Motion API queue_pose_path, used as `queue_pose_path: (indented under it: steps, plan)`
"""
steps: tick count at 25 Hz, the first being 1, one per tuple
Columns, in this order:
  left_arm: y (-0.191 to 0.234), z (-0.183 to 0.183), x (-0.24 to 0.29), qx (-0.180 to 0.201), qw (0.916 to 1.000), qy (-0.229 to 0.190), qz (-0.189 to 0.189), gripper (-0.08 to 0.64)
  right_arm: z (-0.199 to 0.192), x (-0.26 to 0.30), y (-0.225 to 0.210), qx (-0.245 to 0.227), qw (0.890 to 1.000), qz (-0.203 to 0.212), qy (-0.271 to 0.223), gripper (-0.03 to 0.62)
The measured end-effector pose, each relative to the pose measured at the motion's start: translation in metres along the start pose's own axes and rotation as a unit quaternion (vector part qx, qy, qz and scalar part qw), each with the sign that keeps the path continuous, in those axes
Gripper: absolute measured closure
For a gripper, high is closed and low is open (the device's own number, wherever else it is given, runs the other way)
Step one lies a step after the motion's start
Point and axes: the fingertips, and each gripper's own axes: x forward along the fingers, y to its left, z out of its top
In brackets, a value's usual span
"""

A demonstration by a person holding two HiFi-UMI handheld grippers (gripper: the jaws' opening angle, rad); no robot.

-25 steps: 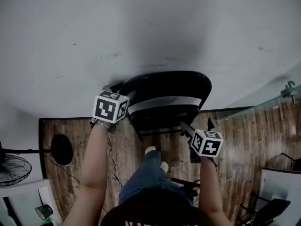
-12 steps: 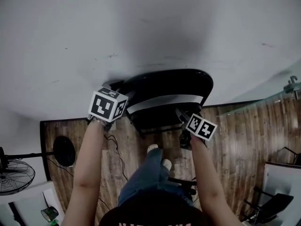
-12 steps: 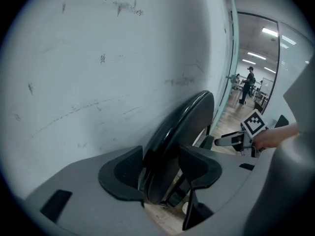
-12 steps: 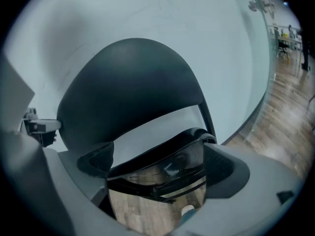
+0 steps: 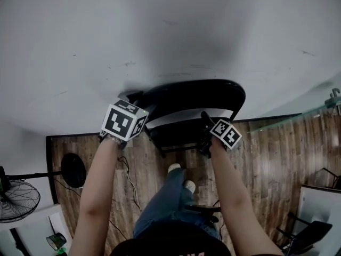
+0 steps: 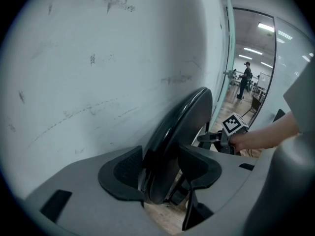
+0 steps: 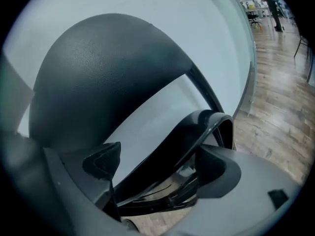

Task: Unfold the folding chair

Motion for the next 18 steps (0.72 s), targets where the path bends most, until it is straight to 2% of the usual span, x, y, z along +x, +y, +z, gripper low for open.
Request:
queue_pose_path:
  steps: [1, 3, 5, 11, 18]
  plan:
    - [0.0, 0.0, 0.0, 0.003, 1.0, -0.001, 0.004, 0.346, -0.001, 0.004, 0.001, -0.004, 1.0, -0.006, 0.009, 0.135]
    - [0.0, 0.001, -0.001, 0.011, 0.9998, -0.002, 0.014, 0.348, -0.004, 0.007, -0.002, -0.004, 0.999, -0.023, 0.023, 0.296]
    - [-0.001, 0.0, -0.001, 0.02, 0.9995, 0.002, 0.023, 0.348, -0.007, 0.005, -0.003, 0.017, 0.999, -0.022, 0.02, 0.338]
    - [-0.002, 0.0, -0.002, 0.028, 0.999, 0.009, 0.034, 0.348, -0.008, -0.001, 0.0, 0.016, 1.0, -0.013, -0.011, 0.357]
    - [-0.013, -0.006, -0.01, 0.038, 0.9985, 0.017, 0.035, 0.351, -0.014, -0.012, -0.005, 0.013, 1.0, -0.005, -0.018, 0.359]
